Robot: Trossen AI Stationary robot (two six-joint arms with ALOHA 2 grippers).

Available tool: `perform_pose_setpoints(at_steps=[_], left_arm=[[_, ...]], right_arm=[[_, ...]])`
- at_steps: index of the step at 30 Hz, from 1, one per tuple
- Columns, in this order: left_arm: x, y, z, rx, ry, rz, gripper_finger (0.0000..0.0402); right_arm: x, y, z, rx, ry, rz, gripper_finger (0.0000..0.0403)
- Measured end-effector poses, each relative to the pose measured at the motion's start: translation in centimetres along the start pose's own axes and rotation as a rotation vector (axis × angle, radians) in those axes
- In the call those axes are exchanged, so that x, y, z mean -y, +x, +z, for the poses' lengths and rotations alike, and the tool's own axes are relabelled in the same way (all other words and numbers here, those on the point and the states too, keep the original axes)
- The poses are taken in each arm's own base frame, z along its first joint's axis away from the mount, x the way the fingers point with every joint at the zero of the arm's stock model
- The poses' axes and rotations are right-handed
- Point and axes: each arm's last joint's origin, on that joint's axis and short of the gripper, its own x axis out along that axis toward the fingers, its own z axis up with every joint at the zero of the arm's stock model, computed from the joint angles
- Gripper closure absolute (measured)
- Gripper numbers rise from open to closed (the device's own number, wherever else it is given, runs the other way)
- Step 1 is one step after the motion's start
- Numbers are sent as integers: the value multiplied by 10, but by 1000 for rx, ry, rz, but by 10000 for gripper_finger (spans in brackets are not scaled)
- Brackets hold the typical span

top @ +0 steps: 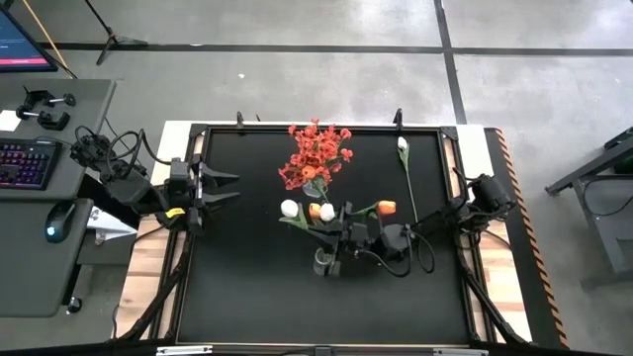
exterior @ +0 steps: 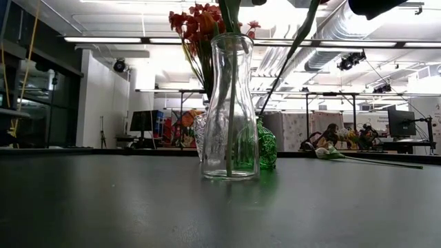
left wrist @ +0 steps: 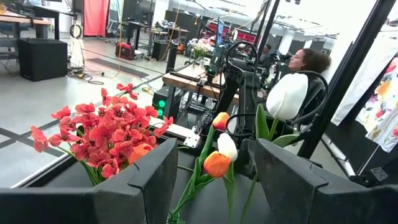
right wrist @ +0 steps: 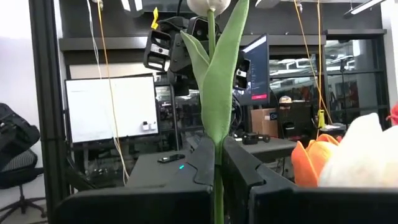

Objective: Sort flowers into vase by color
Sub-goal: Put the bottom white tulip into bottom transparent flower vase, then put the white tulip into bottom transparent flower vase

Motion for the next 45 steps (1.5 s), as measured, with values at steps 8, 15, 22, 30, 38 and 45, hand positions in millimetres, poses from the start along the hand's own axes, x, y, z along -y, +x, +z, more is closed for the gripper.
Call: perform_pose_setpoints(at_steps=[8,15,22,30,38,45], left_arm=[[0,0,0,0,0,0,202],[0,0,0,0,0,0,202],[0,0,0,-1,1,1,202],[-4,-3,0,-9,9,2,202],[-11,-11,7,17,-27,-5,202],[-14,-13,8,24,-23,-6,202]], right_arm=[[0,0,0,-1,4,-14,403],[-8,-8,10,-25,20,-125,350],[-25,-23,13,-73,19,-211,254],[-59,-56,35,-158,31,-173,218],[-96,-106,43,-661,265,38,218],[-86,-138,21,-1246,523,-205,218]])
